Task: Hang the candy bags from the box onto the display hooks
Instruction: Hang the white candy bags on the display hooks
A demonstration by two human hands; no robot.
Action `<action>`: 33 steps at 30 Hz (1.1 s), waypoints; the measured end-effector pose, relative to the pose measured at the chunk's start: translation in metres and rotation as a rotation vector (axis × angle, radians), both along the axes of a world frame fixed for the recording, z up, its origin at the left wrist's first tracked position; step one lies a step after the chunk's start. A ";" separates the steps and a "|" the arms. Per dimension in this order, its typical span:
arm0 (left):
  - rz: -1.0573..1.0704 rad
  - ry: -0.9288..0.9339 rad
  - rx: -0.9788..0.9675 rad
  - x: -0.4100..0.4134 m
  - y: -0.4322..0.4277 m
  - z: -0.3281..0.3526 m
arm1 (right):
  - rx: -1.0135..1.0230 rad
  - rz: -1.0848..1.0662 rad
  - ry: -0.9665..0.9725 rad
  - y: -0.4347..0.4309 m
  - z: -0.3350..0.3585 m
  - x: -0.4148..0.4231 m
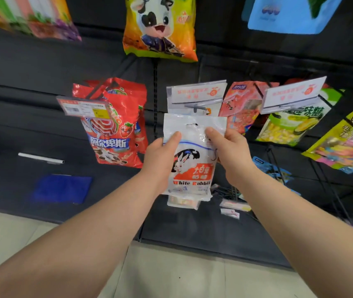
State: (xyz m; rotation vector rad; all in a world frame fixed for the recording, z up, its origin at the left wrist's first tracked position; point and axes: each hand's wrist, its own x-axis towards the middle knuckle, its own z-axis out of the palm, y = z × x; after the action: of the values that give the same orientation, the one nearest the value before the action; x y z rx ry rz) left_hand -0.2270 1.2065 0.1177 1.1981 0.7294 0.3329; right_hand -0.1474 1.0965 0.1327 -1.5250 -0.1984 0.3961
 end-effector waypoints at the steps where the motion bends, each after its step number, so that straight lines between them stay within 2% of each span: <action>1: 0.006 -0.008 0.009 0.004 0.002 0.002 | 0.019 -0.005 -0.002 0.002 0.001 0.002; 15: 0.023 -0.024 0.005 0.028 0.018 0.002 | 0.018 -0.087 -0.007 0.024 0.004 0.015; 21: 0.012 -0.015 0.029 0.036 0.019 0.005 | 0.081 -0.105 -0.042 0.022 0.005 0.019; 33: 0.023 0.090 0.039 0.050 0.030 0.004 | -0.113 -0.142 -0.036 0.040 -0.001 0.039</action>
State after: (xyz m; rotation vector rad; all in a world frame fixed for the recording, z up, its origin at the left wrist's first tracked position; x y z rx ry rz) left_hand -0.1773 1.2364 0.1214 1.2482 0.8183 0.3155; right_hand -0.1083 1.1369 0.1314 -1.6469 -0.0958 0.2708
